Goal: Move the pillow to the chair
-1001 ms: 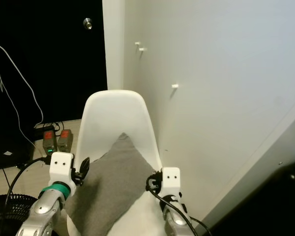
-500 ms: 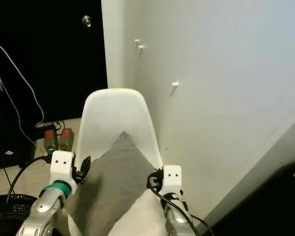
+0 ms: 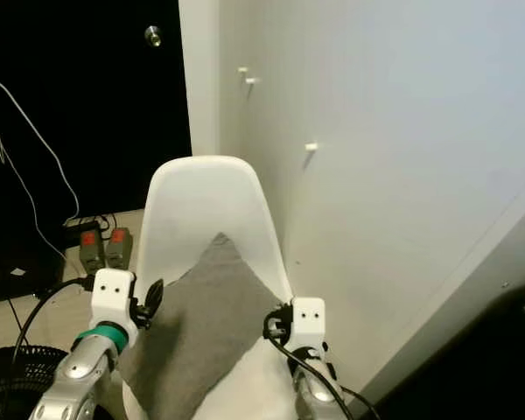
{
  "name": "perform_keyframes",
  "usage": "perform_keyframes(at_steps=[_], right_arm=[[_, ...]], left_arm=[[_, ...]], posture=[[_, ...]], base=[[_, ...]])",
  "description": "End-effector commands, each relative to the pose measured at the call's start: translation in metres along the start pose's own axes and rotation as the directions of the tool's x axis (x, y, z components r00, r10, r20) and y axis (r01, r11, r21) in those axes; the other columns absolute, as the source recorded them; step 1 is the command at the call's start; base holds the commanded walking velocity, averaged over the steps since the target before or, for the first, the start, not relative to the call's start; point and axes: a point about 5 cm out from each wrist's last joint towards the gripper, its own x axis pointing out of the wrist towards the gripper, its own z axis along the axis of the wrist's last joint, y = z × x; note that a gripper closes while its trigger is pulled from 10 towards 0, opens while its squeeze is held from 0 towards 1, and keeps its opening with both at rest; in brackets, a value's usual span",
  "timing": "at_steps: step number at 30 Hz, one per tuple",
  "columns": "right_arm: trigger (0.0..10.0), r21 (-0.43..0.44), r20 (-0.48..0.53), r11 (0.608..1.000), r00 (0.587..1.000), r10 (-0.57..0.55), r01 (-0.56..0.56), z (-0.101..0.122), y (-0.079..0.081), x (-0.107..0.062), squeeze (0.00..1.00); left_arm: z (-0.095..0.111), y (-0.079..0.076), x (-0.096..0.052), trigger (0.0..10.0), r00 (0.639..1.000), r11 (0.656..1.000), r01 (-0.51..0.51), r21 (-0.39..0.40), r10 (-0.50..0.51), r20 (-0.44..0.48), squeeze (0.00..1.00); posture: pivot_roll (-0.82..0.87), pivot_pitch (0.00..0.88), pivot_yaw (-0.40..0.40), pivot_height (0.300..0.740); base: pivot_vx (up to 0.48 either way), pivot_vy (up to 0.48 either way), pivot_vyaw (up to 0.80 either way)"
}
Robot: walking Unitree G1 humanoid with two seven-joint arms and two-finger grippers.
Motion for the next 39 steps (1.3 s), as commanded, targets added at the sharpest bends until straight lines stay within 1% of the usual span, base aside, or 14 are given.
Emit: perform_keyframes(at_steps=[1,13,19,28,30,39], right_arm=[[10.0,0.001,-0.016,1.0,1.0,-0.008,0.008,-0.004,-0.0013,-0.0024,0.0],[10.0,-0.008,-0.011,1.0,1.0,-0.009,0.008,-0.0025,-0.0022,-0.002,0.0],[10.0,-0.009,-0.012,1.0,1.0,-0.013,0.013,-0.0036,-0.003,-0.0023,0.0],[10.0,-0.012,-0.009,1.0,1.0,-0.016,0.016,-0.0036,-0.004,-0.0023,0.0],[10.0,-0.014,-0.008,1.0,1.0,-0.018,0.018,-0.0034,-0.0046,-0.0016,0.0],[10.0,-0.016,-0.003,1.0,1.0,-0.009,0.009,-0.0011,-0.0024,0.0023,0.0]], left_arm=[[-0.0077,-0.0015,-0.0021,10.0,0.999,1.0,0.006,0.0,-0.006,-0.036,0.0],[-0.0086,-0.003,-0.002,10.0,0.999,1.0,0.016,0.0,-0.016,-0.04,0.0],[-0.009,-0.0042,-0.0005,10.0,0.999,1.0,0.026,0.003,-0.026,-0.041,0.0],[-0.0078,-0.0045,0.0017,10.0,0.999,0.999,0.037,0.01,-0.036,-0.037,0.0],[-0.0078,-0.0042,0.0024,10.0,0.999,0.999,0.036,0.012,-0.035,-0.037,0.0],[-0.0072,-0.0031,0.0036,10.0,0.999,0.999,0.031,0.015,-0.031,-0.034,0.0]], posture=[[-0.07,0.049,0.046,0.74],[-0.08,0.044,0.047,0.74],[-0.08,0.022,0.057,0.74],[-0.09,0.011,0.061,0.74],[-0.09,0.0,0.058,0.74],[-0.08,0.0,0.054,0.74]], base=[[0.0,0.0,0.0],[0.0,0.0,0.0],[0.0,0.0,0.0],[0.0,0.0,0.0],[0.0,0.0,0.0],[0.0,0.0,0.0]])
